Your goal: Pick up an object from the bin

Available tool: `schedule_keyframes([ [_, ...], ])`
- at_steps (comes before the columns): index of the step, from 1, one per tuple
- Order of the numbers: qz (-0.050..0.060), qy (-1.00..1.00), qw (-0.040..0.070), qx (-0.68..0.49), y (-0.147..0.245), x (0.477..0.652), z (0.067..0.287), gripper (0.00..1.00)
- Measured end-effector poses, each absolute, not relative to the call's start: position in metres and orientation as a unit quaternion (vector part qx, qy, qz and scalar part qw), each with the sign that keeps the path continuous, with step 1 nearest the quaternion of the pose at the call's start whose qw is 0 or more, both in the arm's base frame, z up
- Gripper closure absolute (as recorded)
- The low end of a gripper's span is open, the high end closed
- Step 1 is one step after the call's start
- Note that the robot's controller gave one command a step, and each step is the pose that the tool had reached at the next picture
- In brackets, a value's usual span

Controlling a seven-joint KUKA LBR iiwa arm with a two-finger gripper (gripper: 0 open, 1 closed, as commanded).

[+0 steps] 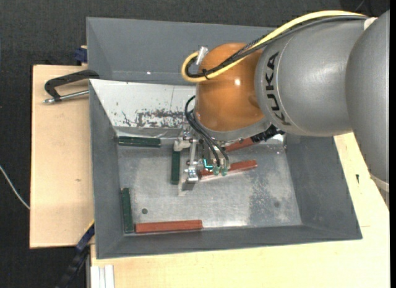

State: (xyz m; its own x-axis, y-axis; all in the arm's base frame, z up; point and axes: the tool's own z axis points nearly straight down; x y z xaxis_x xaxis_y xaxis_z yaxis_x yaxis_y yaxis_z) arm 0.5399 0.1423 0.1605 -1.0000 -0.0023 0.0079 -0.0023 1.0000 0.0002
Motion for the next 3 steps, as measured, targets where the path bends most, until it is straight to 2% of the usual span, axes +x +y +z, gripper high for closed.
schedule_keyframes([
  [1, -0.001, -1.0, 0.0, 0.0, 0.142, 0.542, 0.165, 0.0],
  [2, -0.001, -0.991, -0.006, 0.133, 0.139, 0.572, 0.123, 0.0],
  [3, -0.001, -0.963, -0.002, 0.271, 0.143, 0.593, 0.074, 0.0],
])
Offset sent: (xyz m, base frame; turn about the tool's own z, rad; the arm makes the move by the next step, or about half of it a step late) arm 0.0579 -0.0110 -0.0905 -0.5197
